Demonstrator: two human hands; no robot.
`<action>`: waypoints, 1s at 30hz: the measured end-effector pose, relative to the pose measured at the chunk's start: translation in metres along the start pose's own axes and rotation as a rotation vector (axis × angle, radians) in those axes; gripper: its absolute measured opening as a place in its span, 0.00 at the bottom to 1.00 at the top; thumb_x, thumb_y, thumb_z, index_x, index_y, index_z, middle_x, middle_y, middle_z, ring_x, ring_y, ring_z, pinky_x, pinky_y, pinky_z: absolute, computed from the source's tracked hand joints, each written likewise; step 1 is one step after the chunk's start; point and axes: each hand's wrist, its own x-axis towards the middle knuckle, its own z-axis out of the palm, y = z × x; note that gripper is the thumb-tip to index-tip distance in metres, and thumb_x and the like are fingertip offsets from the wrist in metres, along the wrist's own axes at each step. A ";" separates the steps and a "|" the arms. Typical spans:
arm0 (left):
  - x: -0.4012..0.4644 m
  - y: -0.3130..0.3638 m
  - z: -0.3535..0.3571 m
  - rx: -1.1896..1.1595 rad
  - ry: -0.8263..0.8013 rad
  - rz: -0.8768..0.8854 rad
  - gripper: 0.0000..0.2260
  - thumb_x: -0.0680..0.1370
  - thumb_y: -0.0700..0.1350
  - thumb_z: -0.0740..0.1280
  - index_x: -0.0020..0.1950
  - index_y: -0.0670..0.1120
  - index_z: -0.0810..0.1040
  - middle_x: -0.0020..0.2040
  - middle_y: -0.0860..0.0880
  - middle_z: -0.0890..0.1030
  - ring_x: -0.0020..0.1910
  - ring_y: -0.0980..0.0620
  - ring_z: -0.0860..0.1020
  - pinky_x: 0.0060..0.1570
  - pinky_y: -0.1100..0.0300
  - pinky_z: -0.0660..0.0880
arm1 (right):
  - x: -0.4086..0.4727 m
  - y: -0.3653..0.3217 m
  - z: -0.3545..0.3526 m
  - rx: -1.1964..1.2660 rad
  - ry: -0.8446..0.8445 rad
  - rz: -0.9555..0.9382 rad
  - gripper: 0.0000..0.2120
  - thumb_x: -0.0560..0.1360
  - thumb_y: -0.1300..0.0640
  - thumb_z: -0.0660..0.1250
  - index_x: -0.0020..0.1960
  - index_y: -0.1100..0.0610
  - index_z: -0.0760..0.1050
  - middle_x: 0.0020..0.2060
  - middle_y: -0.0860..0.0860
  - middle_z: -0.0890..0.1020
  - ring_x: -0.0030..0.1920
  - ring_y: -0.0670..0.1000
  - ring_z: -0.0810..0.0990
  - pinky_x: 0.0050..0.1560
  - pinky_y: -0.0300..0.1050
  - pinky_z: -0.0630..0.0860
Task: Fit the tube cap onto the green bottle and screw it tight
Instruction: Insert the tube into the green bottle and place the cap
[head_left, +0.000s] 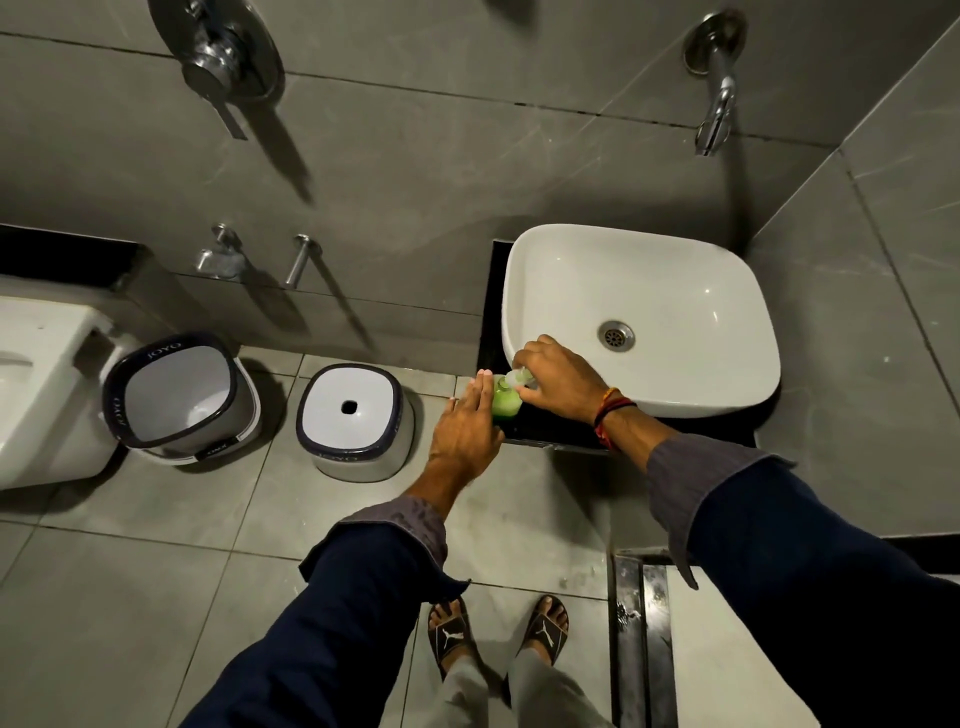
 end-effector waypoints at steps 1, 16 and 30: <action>-0.002 0.000 0.002 0.014 0.009 0.007 0.37 0.82 0.47 0.63 0.83 0.43 0.45 0.84 0.45 0.50 0.83 0.45 0.53 0.80 0.44 0.57 | 0.002 -0.001 0.002 -0.013 -0.015 -0.006 0.12 0.77 0.53 0.68 0.55 0.59 0.79 0.51 0.55 0.82 0.55 0.55 0.76 0.51 0.52 0.79; -0.003 0.003 0.010 -0.003 0.020 -0.043 0.36 0.83 0.48 0.62 0.84 0.44 0.44 0.84 0.45 0.47 0.83 0.45 0.48 0.81 0.44 0.54 | 0.023 -0.015 0.022 -0.440 -0.001 -0.026 0.26 0.80 0.39 0.60 0.51 0.60 0.83 0.50 0.57 0.84 0.54 0.57 0.78 0.50 0.52 0.75; -0.002 0.004 0.008 -0.011 0.028 -0.043 0.37 0.83 0.47 0.63 0.84 0.44 0.42 0.84 0.47 0.46 0.84 0.47 0.48 0.81 0.45 0.52 | -0.062 -0.039 0.094 0.528 0.409 0.500 0.16 0.72 0.60 0.76 0.58 0.58 0.79 0.42 0.53 0.78 0.39 0.51 0.78 0.46 0.51 0.83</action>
